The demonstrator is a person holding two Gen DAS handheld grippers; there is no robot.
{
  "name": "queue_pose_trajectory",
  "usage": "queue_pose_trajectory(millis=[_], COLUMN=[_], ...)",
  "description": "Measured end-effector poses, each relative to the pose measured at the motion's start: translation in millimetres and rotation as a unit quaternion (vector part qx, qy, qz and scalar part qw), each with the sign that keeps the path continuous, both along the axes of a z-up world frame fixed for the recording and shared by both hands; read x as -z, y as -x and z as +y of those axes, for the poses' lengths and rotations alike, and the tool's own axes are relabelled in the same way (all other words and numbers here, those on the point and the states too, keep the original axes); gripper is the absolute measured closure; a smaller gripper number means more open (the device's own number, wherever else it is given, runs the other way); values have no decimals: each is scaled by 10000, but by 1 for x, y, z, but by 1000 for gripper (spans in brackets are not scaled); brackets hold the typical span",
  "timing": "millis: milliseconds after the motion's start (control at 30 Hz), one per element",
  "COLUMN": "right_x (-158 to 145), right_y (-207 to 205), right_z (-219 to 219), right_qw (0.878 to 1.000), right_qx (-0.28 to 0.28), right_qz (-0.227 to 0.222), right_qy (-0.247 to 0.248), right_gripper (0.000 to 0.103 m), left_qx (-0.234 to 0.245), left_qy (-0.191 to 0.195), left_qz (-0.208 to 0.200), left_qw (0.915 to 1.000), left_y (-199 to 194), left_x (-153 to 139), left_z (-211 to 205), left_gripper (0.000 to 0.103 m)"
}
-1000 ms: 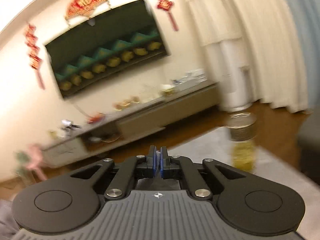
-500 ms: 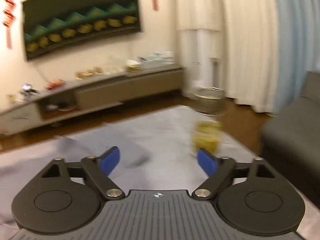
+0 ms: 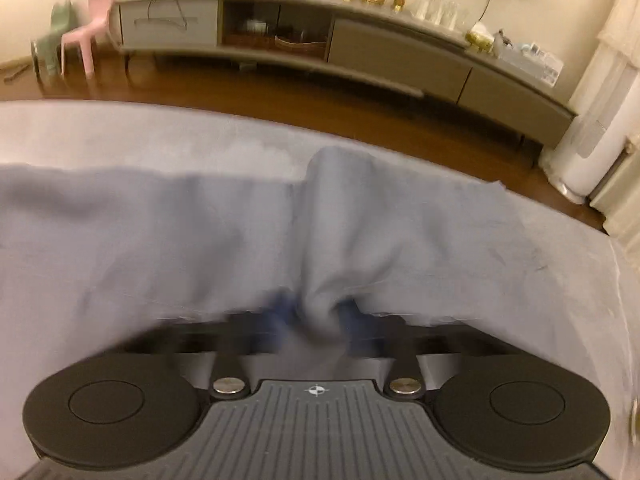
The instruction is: Fold clothes
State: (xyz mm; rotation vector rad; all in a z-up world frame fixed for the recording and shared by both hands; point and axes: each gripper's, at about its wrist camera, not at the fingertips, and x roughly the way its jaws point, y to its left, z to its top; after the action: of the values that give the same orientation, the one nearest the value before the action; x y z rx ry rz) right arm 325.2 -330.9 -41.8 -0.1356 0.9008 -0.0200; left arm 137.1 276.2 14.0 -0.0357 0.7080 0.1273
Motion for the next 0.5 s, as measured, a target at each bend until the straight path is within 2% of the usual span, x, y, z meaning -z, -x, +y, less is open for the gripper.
queue_pose_trajectory(millis=[100,133,167,267,300,333,367,400,467,500], right_x=[-17,-18,-20,-23,-25,-28,-31,-37,-50,-56], right_y=[-25,-30,-34,-46,-43,-37,-30,-17,12,26], right_z=[-12,-18,-25,-43,-44,-39,-33,-23,19,40], right_qw=[9986,9965,9931,9755,9738,9747,9753,9739,9795,9806], right_qx=[411,720,1051,2034,2116,2065,2000,1948,1337,1012], right_qz=[-334,-418,-497,-729,-798,-860,-921,-1105,-1342,-1453], right_qy=[20,91,171,408,227,19,-187,-372,-689,-844], right_gripper=[95,96,103,101,98,92,72,47,32,29], left_qx=[8,11,14,25,35,46,56,63,48,17], left_qy=[1,2,2,36,113,189,266,373,702,854], left_qz=[54,72,90,120,81,42,4,-45,-126,-139], left_qw=[10000,10000,10000,9999,9999,9998,9996,9993,9974,9963], left_y=[-2,-2,-3,-4,-4,-3,-3,-1,3,4], left_x=[4,5,6,8,6,4,1,-1,-5,-6], left_z=[11,14,18,27,28,28,28,29,31,32], left_gripper=[85,85,85,84,83,82,81,80,78,75])
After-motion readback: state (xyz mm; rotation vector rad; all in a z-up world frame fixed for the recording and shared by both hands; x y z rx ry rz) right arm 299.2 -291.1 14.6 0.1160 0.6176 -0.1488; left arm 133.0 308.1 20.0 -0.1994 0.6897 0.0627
